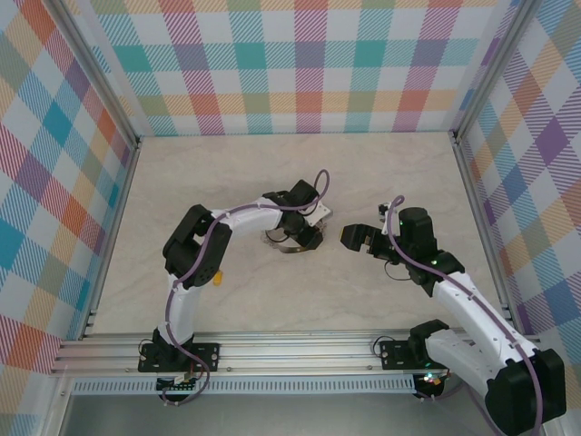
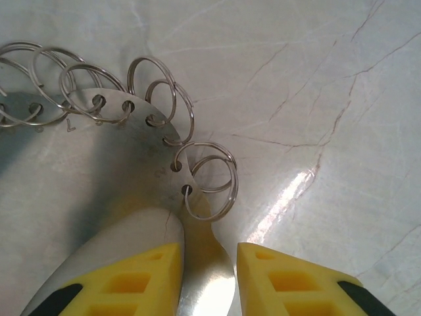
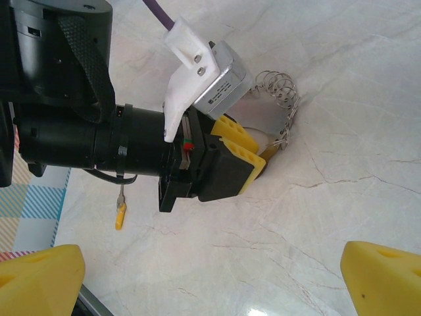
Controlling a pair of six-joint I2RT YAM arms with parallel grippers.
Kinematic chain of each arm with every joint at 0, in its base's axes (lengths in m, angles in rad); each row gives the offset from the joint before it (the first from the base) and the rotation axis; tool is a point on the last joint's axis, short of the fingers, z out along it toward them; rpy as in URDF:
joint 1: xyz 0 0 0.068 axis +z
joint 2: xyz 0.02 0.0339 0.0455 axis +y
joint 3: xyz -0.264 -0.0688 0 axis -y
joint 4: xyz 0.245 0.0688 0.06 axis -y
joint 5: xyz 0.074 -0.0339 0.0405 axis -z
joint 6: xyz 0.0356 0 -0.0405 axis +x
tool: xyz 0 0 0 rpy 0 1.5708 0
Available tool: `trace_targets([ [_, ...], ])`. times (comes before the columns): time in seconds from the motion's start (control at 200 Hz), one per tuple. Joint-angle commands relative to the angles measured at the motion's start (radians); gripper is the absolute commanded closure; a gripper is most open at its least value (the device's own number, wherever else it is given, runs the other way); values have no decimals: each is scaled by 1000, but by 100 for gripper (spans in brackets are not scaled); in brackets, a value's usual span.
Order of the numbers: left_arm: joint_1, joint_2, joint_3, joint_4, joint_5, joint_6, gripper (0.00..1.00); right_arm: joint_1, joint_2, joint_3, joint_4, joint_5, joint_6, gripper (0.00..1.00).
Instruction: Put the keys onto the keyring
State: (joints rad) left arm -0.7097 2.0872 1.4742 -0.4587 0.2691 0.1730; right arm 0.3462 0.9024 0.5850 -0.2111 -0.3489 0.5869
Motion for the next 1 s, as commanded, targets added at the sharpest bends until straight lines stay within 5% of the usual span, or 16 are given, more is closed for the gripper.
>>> trace_targets([
  [0.0, 10, -55, -21, 68, 2, 11, 71, -3, 8, 6, 19, 1, -17, 0],
  [0.995, 10, 3, 10, 103, 24, 17, 71, -3, 43, 0, 42, 2, -21, 0],
])
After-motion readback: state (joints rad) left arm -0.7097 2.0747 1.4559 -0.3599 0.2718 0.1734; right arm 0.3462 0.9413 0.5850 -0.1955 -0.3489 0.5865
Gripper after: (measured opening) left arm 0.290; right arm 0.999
